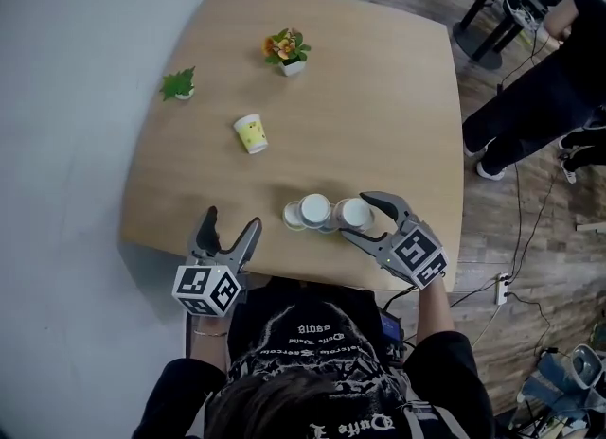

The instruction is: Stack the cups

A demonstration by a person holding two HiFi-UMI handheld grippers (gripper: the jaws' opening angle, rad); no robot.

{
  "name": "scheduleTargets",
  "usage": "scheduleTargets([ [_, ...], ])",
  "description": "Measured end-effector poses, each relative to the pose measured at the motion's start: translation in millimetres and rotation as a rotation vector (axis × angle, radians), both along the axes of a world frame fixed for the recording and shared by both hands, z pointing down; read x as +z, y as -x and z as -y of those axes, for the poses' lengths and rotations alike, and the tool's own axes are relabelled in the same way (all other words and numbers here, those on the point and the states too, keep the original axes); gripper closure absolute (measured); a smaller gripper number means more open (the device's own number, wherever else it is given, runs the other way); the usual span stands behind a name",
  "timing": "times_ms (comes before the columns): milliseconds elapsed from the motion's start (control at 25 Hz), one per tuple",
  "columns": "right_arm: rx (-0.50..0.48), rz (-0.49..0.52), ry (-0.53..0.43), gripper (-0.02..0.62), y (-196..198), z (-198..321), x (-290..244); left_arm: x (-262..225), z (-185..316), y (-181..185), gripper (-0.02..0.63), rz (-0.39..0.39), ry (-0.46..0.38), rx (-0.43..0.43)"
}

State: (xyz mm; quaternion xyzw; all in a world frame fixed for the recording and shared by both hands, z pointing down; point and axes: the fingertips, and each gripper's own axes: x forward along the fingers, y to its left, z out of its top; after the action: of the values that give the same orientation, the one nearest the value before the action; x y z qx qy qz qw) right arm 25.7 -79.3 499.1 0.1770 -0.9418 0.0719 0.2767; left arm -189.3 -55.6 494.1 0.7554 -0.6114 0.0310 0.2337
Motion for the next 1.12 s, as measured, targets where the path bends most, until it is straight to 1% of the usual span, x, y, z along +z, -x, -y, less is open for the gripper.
scheduleTargets([
  [80,0.023,0.037,-0.002,0.267,-1,2,-8,1,4,2,0.172,-0.009,0.011,0.001],
  [120,0.035,0.062,0.000,0.255,-2,3,-13,2,6,3,0.172,-0.021,0.017,0.001],
  [160,0.049,0.093,0.005,0.179,-3,3,-19,2,10,4,0.172,-0.036,0.023,0.001],
  [280,0.111,0.183,0.013,0.178,-11,1,-33,9,26,7,0.172,-0.069,0.064,-0.004],
  [440,0.226,0.262,-0.018,0.178,-26,2,-52,20,62,15,0.172,-0.062,0.118,-0.017],
  [600,0.353,0.267,-0.070,0.178,-45,6,-62,39,100,21,0.172,-0.058,0.196,-0.076],
  [760,0.473,0.277,-0.093,0.179,-65,11,-66,72,126,20,0.172,-0.019,0.282,-0.156],
  [880,0.535,0.256,-0.098,0.178,-77,8,-65,102,139,19,0.172,0.022,0.364,-0.221],
  [960,0.572,0.242,-0.092,0.179,-85,4,-63,117,149,14,0.172,0.016,0.391,-0.230],
  [1120,0.644,0.208,-0.077,0.178,-102,-5,-56,133,168,8,0.172,-0.031,0.418,-0.232],
])
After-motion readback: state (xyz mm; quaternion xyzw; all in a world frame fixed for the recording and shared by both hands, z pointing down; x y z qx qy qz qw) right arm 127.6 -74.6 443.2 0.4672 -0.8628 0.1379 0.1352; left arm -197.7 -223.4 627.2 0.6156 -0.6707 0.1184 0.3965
